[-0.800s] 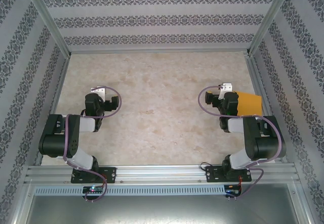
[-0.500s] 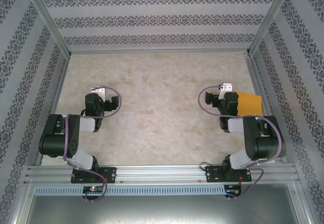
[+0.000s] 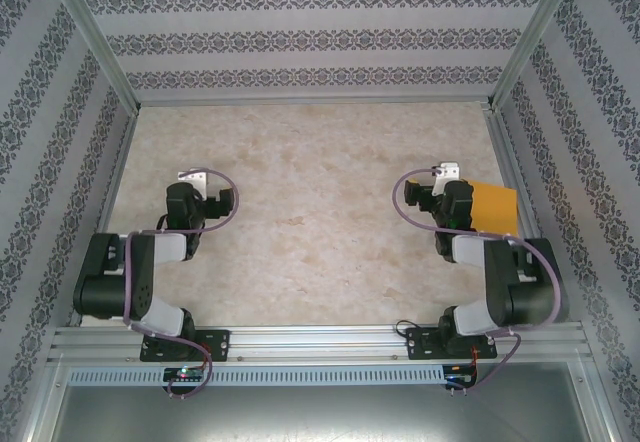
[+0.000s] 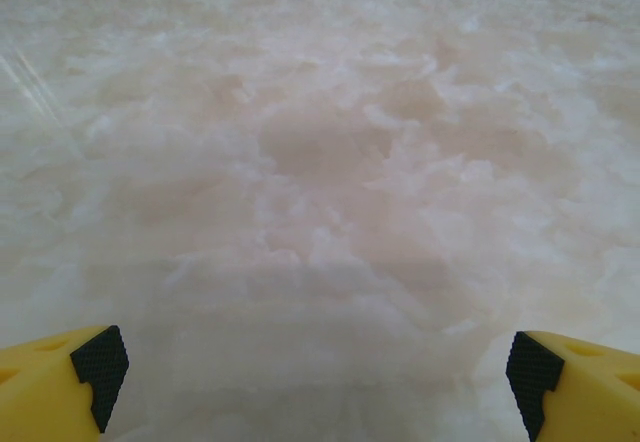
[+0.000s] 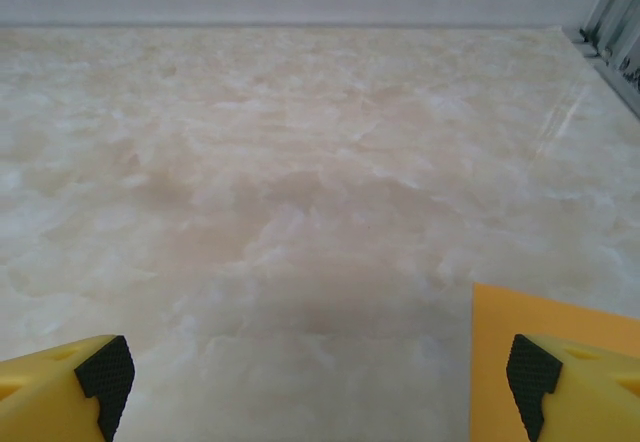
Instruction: Fold a paper plane with a square sheet of paper (pick it up from the middle)
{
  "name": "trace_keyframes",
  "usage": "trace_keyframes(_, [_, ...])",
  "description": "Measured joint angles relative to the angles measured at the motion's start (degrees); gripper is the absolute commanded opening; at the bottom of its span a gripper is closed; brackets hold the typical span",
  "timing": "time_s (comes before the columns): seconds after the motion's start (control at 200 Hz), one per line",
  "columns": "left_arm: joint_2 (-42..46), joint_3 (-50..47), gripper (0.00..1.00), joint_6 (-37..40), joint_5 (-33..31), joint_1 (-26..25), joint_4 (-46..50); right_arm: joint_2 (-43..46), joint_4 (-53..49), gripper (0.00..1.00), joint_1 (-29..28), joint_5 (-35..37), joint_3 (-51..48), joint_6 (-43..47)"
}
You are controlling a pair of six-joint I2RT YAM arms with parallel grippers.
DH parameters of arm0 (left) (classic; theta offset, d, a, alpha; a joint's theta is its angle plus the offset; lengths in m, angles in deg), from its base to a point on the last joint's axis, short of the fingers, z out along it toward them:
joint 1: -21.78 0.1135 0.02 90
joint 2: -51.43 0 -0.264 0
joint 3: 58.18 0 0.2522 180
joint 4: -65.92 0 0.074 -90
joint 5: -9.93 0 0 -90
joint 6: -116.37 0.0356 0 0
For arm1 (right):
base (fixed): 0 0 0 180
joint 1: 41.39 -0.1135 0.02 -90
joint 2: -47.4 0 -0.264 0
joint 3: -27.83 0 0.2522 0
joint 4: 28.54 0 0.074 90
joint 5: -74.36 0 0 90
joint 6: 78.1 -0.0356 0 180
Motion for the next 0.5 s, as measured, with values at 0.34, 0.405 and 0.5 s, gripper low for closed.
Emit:
trace_keyframes(0.34, [12.57,14.58,1.0,-9.18,5.4,-0.74,21.53,16.44,-28.37,0.98,-0.02,-10.27,14.19,-10.6])
trace_keyframes(0.405, [12.5,16.59,1.0,-12.04,8.68,-1.31,25.75,16.76,-33.22,0.98,-0.02,-10.47,15.69,-13.33])
trace_keyframes(0.5, [11.93,18.43,1.0,-16.09,13.86,-2.51,30.34,16.57,-42.36,0.98,0.0,-8.37,18.08,-16.65])
